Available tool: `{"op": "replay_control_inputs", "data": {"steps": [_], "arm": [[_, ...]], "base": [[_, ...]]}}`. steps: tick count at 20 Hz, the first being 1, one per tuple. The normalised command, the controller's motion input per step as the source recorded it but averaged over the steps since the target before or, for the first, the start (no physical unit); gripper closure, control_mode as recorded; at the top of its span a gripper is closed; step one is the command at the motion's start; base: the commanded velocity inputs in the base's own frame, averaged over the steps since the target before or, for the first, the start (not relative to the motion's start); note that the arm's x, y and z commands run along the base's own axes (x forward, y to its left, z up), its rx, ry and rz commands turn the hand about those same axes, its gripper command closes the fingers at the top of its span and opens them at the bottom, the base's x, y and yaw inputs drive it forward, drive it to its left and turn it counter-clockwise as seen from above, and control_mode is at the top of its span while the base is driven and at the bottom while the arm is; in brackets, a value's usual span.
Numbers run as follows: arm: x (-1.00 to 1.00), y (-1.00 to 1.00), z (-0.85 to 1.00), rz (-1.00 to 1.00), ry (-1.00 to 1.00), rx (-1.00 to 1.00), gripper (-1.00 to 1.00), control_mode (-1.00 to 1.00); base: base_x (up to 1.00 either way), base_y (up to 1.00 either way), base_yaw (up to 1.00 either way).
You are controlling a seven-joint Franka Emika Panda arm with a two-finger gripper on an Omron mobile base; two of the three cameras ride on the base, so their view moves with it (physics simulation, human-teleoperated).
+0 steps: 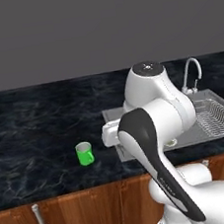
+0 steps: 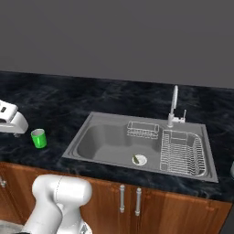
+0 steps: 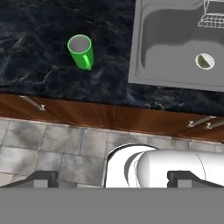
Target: Clear the mugs and bowl far away from the sink.
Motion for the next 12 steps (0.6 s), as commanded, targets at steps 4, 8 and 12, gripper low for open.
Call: {"op": "replay_control_inputs", "data": {"steps": [4, 8, 12], "arm": [[0.0, 0.0, 0.0, 0.0, 0.0, 0.0, -1.0, 1.0], [0.0, 0.0, 0.0, 0.0, 0.0, 0.0, -1.0, 1.0], [0.0, 0.0, 0.0, 0.0, 0.0, 0.0, -1.0, 1.0]], "base": [[0.31, 0.0, 0.3], [0.31, 0.0, 0.31], [0.36, -0.01, 0.28]]}}
